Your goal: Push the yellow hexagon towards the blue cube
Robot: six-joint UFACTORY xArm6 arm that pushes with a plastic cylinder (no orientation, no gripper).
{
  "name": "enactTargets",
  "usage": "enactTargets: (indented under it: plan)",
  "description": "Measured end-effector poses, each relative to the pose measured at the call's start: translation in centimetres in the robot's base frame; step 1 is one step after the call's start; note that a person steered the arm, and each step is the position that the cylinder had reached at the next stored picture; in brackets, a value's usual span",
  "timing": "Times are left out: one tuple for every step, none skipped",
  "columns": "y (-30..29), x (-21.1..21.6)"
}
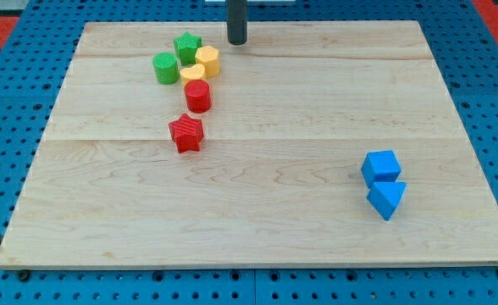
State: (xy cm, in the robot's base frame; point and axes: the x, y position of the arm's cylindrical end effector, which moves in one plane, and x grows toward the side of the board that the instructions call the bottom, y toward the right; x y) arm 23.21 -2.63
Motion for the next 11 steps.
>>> enactTargets:
  plan:
    - [-0.7, -0.1]
    - [-2.3, 0.2]
    - [-7.8, 1.4]
    - [-7.6, 3.8]
    - [-3.7, 5.8]
    - [2.2, 8.8]
    - [9.4, 11.6]
    - [6.4, 12.1]
    - [7.3, 13.7]
    - [14.8, 16.8]
    - [14.7, 17.2]
